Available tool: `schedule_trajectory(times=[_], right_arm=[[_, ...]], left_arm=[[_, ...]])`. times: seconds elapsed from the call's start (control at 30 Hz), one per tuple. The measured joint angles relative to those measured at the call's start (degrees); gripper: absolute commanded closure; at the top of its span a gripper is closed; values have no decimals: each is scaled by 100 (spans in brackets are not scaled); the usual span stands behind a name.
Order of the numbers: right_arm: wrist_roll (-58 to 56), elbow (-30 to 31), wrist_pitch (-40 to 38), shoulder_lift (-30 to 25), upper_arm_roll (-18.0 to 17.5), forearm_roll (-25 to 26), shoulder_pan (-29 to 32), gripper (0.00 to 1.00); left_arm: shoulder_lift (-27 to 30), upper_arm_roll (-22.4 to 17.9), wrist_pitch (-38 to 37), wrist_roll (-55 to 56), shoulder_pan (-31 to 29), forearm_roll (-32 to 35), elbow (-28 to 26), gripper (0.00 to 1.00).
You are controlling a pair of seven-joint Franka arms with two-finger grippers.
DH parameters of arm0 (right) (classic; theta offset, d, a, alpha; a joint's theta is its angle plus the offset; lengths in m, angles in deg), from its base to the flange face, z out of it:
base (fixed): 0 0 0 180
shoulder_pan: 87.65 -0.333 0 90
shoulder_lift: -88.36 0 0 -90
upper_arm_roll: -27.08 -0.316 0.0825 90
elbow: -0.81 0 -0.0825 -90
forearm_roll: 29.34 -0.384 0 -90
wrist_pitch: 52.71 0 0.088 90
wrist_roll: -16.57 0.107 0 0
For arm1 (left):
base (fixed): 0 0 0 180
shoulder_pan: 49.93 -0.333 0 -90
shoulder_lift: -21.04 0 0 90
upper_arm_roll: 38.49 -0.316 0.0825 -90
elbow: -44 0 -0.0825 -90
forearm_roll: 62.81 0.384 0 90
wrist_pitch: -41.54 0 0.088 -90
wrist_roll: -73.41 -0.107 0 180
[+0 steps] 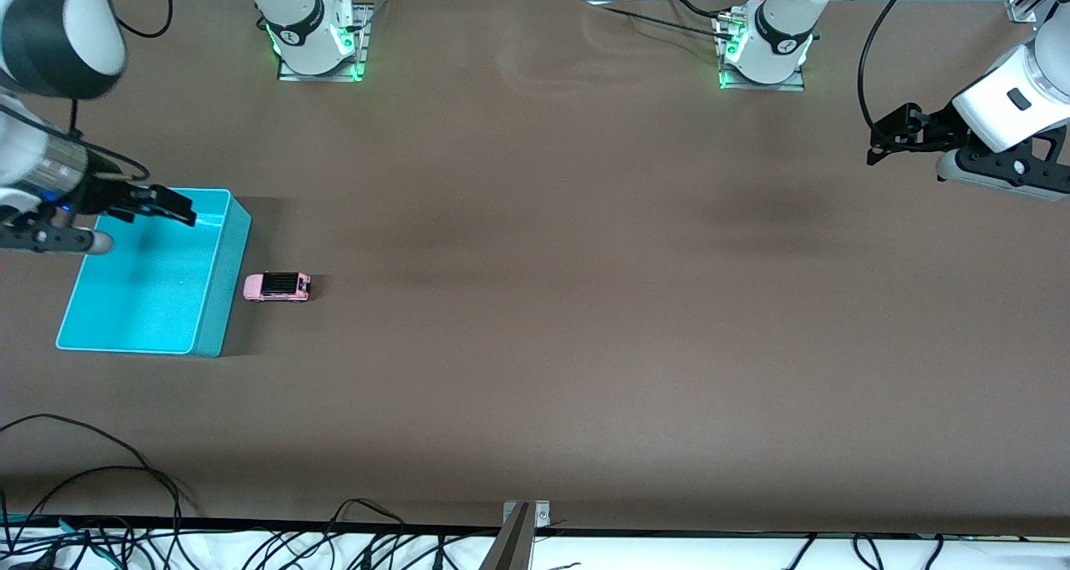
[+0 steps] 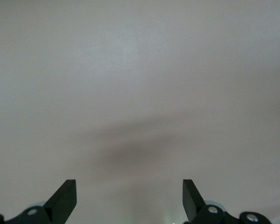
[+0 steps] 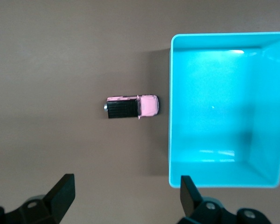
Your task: Wind and store pink jeep toy
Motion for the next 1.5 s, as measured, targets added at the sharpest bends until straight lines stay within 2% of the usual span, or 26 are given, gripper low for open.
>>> schedule_trajectory(times=[0.6, 0.83, 1.1, 1.2, 1.5], right_arm=[[6, 2033, 2572, 112, 0, 0, 0, 0], [6, 2435, 3138, 202, -5, 0, -1, 0], [105, 2479, 3351, 345, -17, -6, -8, 0], [565, 2479, 3453, 358, -17, -47, -8, 0], [3052, 2482, 3800, 500, -95, -59, -116, 0]], left_arm=[[-308, -1, 1, 0, -27, 0, 451, 0], [-424, -1, 1, 0, -27, 9, 641, 0], [-455, -1, 1, 0, -28, 9, 663, 0], [-459, -1, 1, 0, -30, 9, 663, 0], [-461, -1, 1, 0, -30, 9, 663, 0]])
